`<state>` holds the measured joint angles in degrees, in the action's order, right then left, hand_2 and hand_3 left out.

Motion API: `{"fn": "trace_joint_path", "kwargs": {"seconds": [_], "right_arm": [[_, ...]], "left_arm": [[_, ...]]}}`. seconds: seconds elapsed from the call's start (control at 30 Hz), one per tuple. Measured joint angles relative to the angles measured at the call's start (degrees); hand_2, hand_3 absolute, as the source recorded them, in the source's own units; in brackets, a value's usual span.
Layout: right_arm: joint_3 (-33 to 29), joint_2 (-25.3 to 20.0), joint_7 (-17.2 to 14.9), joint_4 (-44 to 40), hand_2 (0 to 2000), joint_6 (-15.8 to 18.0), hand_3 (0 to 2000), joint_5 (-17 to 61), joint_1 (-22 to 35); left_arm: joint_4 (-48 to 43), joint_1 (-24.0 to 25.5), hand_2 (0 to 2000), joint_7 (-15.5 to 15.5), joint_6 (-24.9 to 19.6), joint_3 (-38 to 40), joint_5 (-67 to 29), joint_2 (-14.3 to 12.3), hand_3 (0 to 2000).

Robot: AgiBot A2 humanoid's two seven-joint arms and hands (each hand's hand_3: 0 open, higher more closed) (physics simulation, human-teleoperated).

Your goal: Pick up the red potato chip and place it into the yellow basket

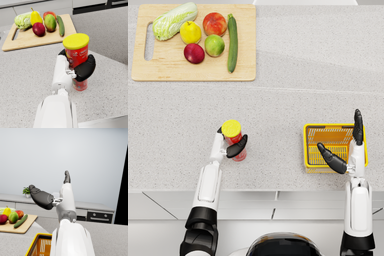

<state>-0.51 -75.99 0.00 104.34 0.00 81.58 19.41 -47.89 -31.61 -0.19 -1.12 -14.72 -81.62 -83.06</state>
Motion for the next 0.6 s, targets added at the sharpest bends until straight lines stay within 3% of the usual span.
{"fn": "trace_joint_path", "kwargs": {"seconds": [0.17,0.33,0.6], "right_arm": [[6.2,-0.9,0.0,-2.4,0,0.0,0,0.0,0.9],[14.9,-2.3,0.0,-5.0,0,0.0,0,0.0,1.9],[21.1,-6.7,0.0,-10.8,0,0.0,0,0.0,7.0]], "left_arm": [[-17.6,1.7,2000,0.2,-4.6,0.6,0.0,-0.1,2000],[-34.4,-1.0,2000,0.1,-5.2,-0.4,0.0,-2.2,2000],[-43.6,-3.2,2000,-0.3,-5.9,-8.2,0.1,-5.4,2000]]}}
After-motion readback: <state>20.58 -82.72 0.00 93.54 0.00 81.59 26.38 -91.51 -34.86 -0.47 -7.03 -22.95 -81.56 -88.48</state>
